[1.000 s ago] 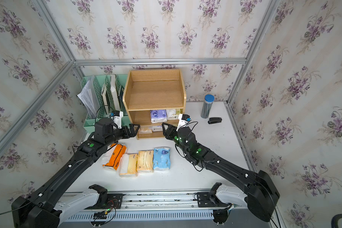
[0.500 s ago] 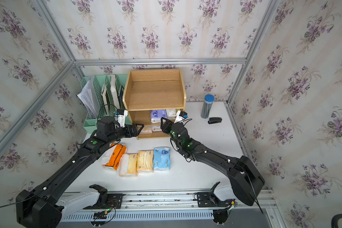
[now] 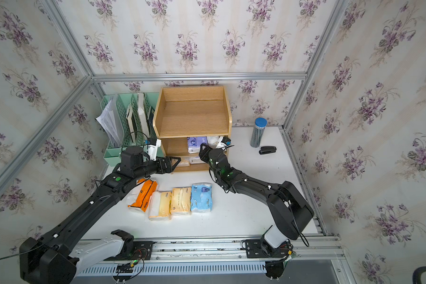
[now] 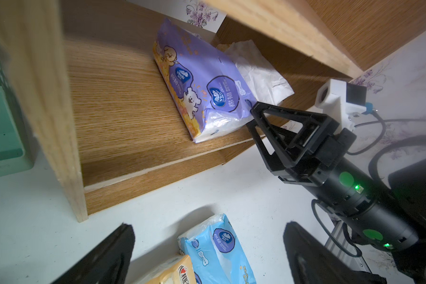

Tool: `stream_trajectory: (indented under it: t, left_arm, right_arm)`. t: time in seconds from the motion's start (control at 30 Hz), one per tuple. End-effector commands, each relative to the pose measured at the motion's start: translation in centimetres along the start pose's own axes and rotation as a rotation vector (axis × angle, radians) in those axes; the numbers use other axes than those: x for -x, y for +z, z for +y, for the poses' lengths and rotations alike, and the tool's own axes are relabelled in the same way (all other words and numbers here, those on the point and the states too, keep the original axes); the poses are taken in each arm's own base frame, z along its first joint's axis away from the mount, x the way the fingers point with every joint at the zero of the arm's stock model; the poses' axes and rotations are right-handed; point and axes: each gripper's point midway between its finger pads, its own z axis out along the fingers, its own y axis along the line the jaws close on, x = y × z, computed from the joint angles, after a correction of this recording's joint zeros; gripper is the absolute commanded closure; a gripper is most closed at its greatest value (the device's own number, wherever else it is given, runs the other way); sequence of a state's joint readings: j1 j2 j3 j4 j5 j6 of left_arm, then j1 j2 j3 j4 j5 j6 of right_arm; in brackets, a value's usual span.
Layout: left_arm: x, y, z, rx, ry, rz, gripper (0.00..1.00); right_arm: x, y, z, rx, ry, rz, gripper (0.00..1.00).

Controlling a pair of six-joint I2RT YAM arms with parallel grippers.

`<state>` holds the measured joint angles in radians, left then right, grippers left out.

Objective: Remove the tissue boxes from the shelf
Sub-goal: Pick up a box of tissues from the shelf.

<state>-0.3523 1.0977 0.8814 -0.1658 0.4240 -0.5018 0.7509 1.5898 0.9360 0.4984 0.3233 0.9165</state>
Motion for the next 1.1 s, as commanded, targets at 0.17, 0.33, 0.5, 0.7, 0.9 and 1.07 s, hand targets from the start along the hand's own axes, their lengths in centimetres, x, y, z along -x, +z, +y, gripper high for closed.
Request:
stream_trajectory:
  t: [0.17, 0.33, 0.5, 0.7, 0.9, 1.07]
  left_arm:
    - [0.0, -0.2, -0.4, -0.021, 0.017, -0.009, 0.01]
    - [-0.2, -0.5, -0.4, -0.019, 0.019, -0.008, 0.01]
    - [-0.3, -1.0, -0.1, 0.001, 0.018, -0.014, 0.01]
    - [-0.4, -1.9, 0.4, 0.04, 0.016, -0.031, 0.01]
    - [-0.3, -2.1, 0.3, 0.04, 0.004, -0.032, 0.01]
    - [0.0, -2.2, 0.0, 0.035, 0.0, -0.039, 0.01]
  right_arm:
    - [-0.9, 2.0, 1.1, 0.027, -0.004, 0.029, 0.56]
    - [-1.7, 2.2, 1.3, 0.048, -0.003, 0.06, 0.72]
    - [-2.1, 1.6, 2.0, 0.072, -0.029, 0.095, 0.86]
    - [-2.3, 0.0, 2.3, 0.075, -0.074, 0.138, 0.94]
    - [-3.4, -1.4, 1.7, 0.082, -0.093, 0.191, 0.97]
    - [-4.4, -2.4, 1.3, 0.076, -0.107, 0.224, 0.97]
